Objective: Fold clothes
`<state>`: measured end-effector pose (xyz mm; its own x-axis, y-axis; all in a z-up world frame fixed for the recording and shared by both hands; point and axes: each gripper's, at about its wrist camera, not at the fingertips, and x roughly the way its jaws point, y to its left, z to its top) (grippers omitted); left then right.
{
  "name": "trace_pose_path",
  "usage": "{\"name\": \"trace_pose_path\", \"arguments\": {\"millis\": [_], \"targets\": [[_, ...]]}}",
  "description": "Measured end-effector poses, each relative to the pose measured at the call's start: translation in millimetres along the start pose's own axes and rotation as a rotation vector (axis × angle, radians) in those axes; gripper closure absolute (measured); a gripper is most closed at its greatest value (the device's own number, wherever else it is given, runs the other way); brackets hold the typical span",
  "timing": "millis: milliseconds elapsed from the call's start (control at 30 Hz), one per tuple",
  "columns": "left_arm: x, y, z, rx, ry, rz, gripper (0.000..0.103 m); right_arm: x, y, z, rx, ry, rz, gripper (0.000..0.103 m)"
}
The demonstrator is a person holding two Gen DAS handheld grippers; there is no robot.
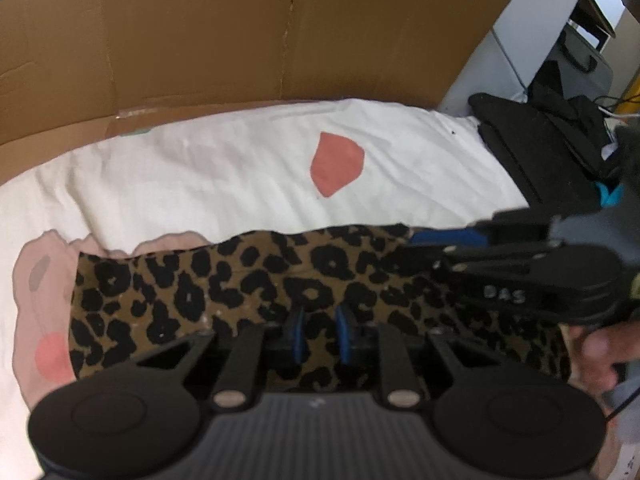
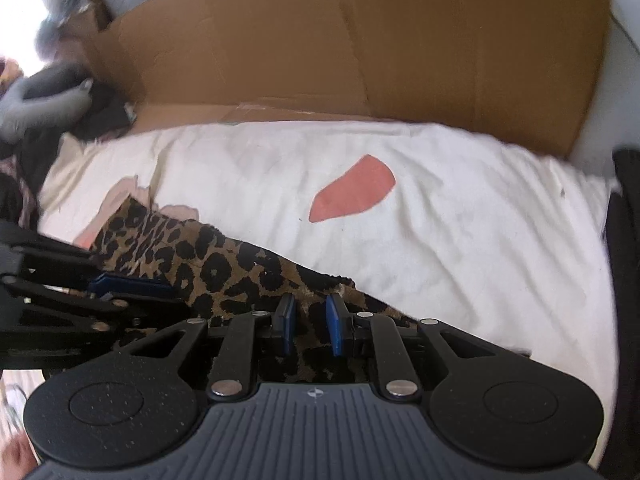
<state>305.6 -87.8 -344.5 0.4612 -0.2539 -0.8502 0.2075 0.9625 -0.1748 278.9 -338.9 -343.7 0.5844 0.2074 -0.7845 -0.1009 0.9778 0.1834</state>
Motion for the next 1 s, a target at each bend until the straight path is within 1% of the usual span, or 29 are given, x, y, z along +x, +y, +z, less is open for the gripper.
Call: {"name": "trace_pose_path", "arguments": {"millis": [100, 167, 233, 300, 433, 600, 700, 733, 767, 800, 933, 1000], "targets": [[2.1, 2.4, -0.3, -0.004, -0.003, -0.007, 0.083, -14.9, -0.1, 3.8, -0.004, -0.028, 0.008, 0.076], [2.5, 3.6, -0.5, -0.006, -0.006, -0.011, 0.083, -26.9, 1.4, 0.7, 0.006, -0.048, 0.028, 0.073], [0.5, 3.2, -0.5, -0.004, -0.012, -0.011, 0.083, -36.7, 8.3, -6.4, -0.017, -0.053, 0.034, 0.07], [-5.9, 2.3, -0.8, -0.004, -0.033, -0.017, 0.085, -43.4, 17.4, -15.5, -0.054, -0.044, 0.039, 0.069], [-19.1, 0.6, -5.1, -0.022, -0.071, -0.072, 0.086, -48.3, 30.5, -33.3, -0.09, -0.017, 0.061, 0.069], [-21.2, -10.0, -15.6, 0.004, -0.069, -0.122, 0.086, -45.4, 35.0, -46.9, -0.089, 0.014, 0.075, 0.069], [-10.3, -10.0, -20.3, 0.009, -0.041, -0.109, 0.086, -42.8, 33.7, -51.3, -0.106, 0.031, 0.046, 0.07], [-6.7, -8.0, -20.6, 0.015, -0.036, -0.098, 0.094, -42.5, 31.6, -52.6, -0.107, 0.039, 0.038, 0.07], [-3.8, -5.2, -20.3, 0.018, -0.032, -0.088, 0.099, -42.1, 29.4, -53.9, -0.108, 0.046, 0.029, 0.07], [-3.1, -1.7, -19.2, 0.015, -0.031, -0.08, 0.1, -41.8, 27.1, -55.3, -0.108, 0.053, 0.021, 0.07], [-8.8, 9.2, -17.3, -0.001, -0.031, -0.048, 0.1, -48.0, 9.4, -63.5, -0.064, 0.072, -0.011, 0.07], [-14.7, 13.3, -18.6, -0.01, -0.029, -0.049, 0.099, -54.3, -0.2, -66.3, -0.026, 0.08, -0.023, 0.07]]}}
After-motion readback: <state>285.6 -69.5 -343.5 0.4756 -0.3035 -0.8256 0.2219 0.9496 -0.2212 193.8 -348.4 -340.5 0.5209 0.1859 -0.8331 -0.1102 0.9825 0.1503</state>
